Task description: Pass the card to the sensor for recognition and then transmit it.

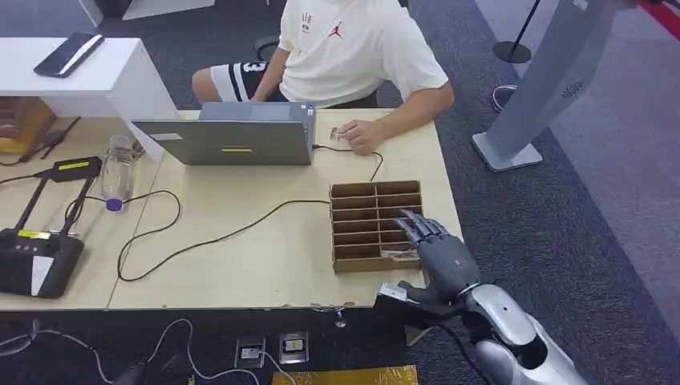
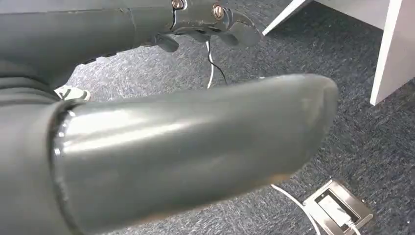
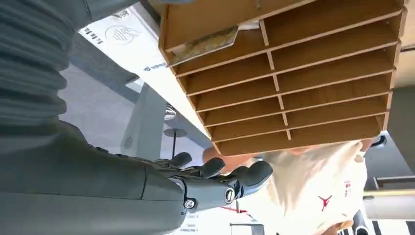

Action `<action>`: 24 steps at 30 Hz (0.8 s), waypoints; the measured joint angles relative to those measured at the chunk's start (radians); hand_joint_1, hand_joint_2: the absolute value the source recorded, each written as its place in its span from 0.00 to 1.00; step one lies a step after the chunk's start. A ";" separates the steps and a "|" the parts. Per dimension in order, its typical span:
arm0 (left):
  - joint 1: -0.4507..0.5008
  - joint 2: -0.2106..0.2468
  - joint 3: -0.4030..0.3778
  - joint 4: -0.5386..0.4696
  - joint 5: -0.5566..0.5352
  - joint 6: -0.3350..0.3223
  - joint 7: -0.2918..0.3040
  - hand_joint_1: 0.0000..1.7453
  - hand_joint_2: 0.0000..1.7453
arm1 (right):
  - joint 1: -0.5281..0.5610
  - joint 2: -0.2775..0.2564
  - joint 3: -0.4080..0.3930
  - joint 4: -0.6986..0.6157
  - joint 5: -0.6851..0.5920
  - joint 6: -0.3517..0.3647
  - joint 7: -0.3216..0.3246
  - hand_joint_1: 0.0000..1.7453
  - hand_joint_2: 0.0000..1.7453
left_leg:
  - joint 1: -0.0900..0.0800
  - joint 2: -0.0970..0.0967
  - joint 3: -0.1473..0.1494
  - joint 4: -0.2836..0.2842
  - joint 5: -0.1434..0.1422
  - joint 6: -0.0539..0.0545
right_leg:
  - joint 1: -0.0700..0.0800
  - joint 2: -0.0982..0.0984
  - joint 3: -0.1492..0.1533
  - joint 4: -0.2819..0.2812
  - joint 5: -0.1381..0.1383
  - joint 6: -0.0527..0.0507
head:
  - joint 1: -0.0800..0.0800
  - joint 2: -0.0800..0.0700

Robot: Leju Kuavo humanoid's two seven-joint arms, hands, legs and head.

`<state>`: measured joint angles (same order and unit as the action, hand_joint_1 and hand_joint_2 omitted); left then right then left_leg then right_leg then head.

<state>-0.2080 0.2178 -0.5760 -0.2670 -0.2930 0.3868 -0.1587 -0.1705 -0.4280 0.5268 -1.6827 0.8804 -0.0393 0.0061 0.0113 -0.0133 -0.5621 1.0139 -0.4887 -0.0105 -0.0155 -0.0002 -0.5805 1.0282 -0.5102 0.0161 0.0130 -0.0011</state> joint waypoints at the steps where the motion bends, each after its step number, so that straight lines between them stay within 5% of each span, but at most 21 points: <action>1: -0.001 0.000 0.001 0.000 0.000 0.000 0.000 0.00 0.00 | -0.001 0.002 0.002 0.007 -0.001 -0.001 0.002 0.00 1.00 | 0.000 0.000 0.000 0.000 0.000 0.000 | 0.000 0.000 0.000 0.000 0.000 0.000 | 0.000 0.000; 24: -0.007 -0.002 0.006 0.000 -0.011 -0.008 0.000 0.00 0.00 | -0.011 0.026 0.042 0.102 0.002 -0.078 0.005 0.00 1.00 | 0.000 0.000 0.000 0.000 0.000 0.000 | 0.000 0.000 0.000 0.000 0.000 0.000 | 0.000 0.000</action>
<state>-0.2147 0.2163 -0.5699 -0.2667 -0.3044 0.3792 -0.1591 -0.1815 -0.4024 0.5692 -1.5804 0.8824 -0.1175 0.0107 0.0113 -0.0133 -0.5622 1.0139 -0.4887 -0.0105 -0.0156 -0.0002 -0.5804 1.0282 -0.5102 0.0161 0.0126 -0.0011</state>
